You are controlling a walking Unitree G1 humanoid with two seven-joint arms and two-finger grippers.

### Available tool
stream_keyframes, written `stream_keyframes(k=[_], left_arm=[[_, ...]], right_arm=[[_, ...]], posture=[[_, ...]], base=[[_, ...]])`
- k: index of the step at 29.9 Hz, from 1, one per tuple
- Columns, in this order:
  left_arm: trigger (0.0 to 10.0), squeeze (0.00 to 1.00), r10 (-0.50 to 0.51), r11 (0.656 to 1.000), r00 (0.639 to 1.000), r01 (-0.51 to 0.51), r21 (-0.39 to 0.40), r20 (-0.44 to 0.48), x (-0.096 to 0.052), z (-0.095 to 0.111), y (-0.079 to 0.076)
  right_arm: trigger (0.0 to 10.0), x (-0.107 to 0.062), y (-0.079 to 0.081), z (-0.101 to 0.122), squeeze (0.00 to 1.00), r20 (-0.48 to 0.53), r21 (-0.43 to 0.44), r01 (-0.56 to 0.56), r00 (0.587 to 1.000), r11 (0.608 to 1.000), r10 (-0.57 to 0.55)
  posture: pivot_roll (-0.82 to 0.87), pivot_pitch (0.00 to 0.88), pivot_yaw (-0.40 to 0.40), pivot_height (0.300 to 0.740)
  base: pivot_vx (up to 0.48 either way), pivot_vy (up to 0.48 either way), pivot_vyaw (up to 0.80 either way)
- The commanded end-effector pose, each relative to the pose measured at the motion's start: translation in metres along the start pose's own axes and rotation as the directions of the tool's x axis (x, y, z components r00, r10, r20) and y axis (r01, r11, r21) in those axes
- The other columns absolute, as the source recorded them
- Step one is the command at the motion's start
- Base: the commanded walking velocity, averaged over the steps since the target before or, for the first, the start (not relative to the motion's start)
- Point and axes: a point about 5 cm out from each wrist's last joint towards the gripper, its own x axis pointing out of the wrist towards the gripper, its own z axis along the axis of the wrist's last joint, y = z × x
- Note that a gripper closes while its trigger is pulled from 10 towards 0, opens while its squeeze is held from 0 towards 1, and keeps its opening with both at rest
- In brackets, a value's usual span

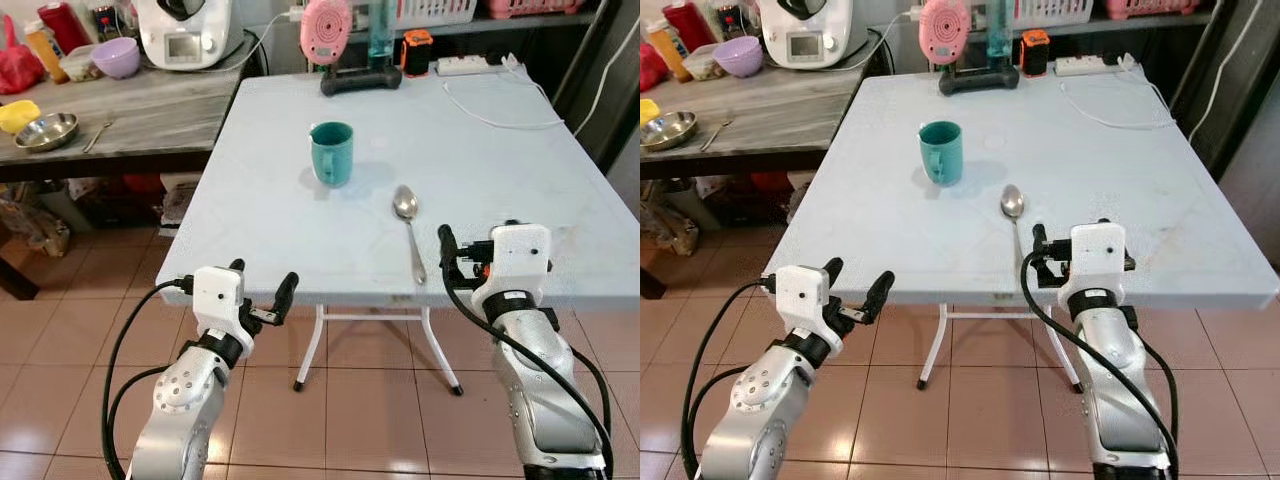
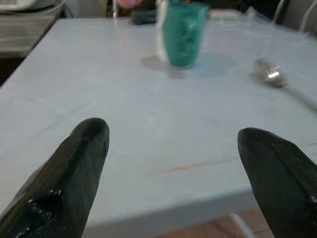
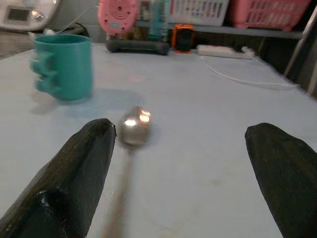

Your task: Setting the table

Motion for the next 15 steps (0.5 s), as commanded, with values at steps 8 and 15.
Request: stream_keyframes(k=[8,15], left_arm=[[10.0,0.0,-0.01,1.0,1.0,0.01,0.012,-0.003,-0.0016,0.0008,-0.0008],[10.0,0.0,-0.024,1.0,1.0,0.024,0.021,-0.01,-0.005,-0.002,-0.001]], right_arm=[[10.0,-0.0009,-0.0008,-0.0001,0.0,-0.001,-0.005,-0.002,1.0,1.0,0.002],[10.0,-0.0011,0.0016,-0.0038,0.0,-0.017,0.014,-0.015,1.0,1.0,0.015]], posture=[[-0.14,0.088,0.122,0.74],[-0.14,0.089,0.123,0.74]], base=[[0.275,0.0,-0.06],[0.0,0.0,0.0]])
